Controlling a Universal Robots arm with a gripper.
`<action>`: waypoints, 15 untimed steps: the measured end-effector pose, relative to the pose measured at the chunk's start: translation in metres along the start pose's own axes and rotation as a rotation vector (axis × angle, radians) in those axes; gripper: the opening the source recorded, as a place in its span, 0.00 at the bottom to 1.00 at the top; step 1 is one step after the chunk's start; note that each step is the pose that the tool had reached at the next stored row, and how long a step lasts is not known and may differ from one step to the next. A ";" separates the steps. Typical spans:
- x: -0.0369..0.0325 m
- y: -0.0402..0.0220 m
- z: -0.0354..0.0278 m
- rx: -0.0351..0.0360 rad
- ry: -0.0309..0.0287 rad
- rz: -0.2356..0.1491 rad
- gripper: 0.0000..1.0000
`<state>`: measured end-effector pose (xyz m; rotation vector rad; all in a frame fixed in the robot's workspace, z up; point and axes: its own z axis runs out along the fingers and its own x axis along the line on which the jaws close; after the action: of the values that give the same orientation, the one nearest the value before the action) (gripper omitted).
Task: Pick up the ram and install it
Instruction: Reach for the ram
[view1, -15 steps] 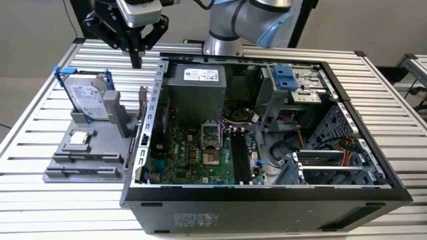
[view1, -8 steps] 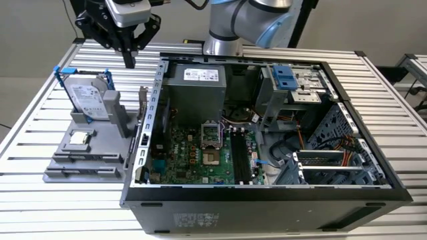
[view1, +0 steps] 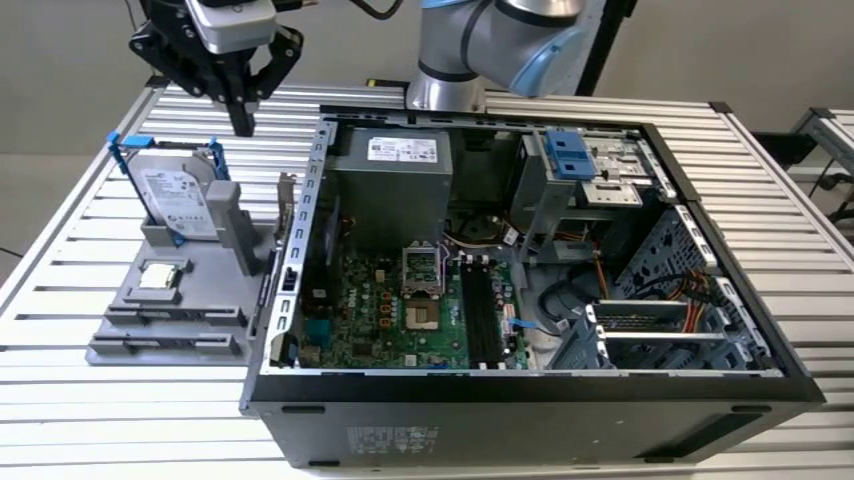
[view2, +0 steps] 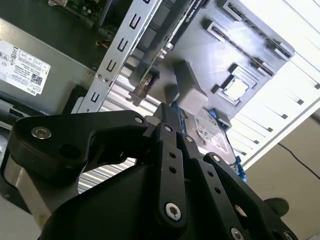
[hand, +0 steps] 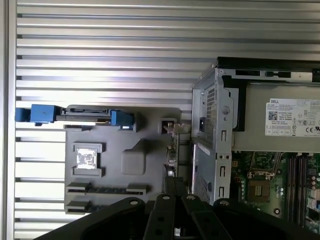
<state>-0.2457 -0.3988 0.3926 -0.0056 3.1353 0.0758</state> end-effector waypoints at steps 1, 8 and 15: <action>0.0020 0.0000 0.0000 0.0000 0.0000 0.000 0.00; 0.0154 0.0000 0.0000 0.0000 0.0007 0.000 0.00; 0.0288 0.0001 0.0000 0.0000 0.0014 0.000 0.00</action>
<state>-0.2744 -0.3988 0.3925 -0.0056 3.1367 0.0758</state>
